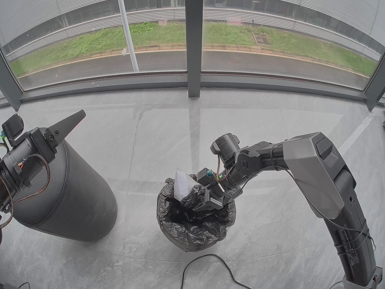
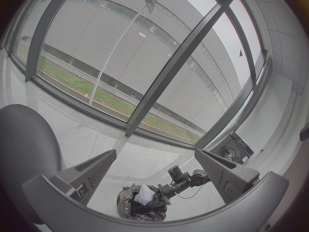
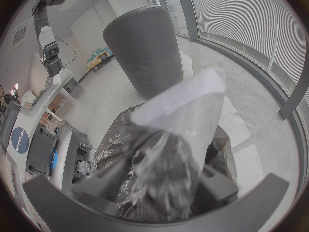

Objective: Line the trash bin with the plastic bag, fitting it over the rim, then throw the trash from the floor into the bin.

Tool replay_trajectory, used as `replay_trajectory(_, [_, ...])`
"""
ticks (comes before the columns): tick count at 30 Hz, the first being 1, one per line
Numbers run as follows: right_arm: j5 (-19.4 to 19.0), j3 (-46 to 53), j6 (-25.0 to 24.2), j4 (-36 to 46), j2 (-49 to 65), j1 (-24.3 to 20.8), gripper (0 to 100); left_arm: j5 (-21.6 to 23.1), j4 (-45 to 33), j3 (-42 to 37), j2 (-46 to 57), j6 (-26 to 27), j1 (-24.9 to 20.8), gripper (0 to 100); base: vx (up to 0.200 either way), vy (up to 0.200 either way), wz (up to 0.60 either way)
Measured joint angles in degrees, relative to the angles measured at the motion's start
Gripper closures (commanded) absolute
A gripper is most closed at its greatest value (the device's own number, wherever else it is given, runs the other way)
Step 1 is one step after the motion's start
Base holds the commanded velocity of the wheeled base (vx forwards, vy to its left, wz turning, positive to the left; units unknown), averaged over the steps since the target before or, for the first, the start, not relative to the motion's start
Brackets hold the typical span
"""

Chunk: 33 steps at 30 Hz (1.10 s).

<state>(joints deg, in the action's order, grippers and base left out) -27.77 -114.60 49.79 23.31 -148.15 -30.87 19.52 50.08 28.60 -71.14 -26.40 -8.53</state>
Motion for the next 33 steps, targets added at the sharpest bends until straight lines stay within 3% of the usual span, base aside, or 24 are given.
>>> replay_trajectory(16, [-0.17, 0.00, -0.61, -0.22, 1.55, -0.72, 0, 0.11, 0.01, -0.93, 0.63, -0.02, 0.00, 0, 0.000, 0.000, 0.00])
replay_trajectory(24, [1.67, 0.05, -5.83, 1.16, 8.16, 1.88, 0, 0.10, 0.04, -1.43, 2.16, 0.05, 0.07, 0, 0.000, 0.000, 0.00])
replay_trajectory(29, [4.07, 0.00, -11.03, 10.46, 16.13, 4.19, 0, 0.11, -0.02, -3.83, 4.72, 0.60, 0.07, 0, 0.000, 0.000, 0.00])
replay_trajectory(33, [5.35, 0.00, -13.03, 25.11, 23.19, 6.40, 0, 0.13, -0.24, -6.47, 7.47, 1.28, 0.07, 0, 0.000, 0.000, 0.00])
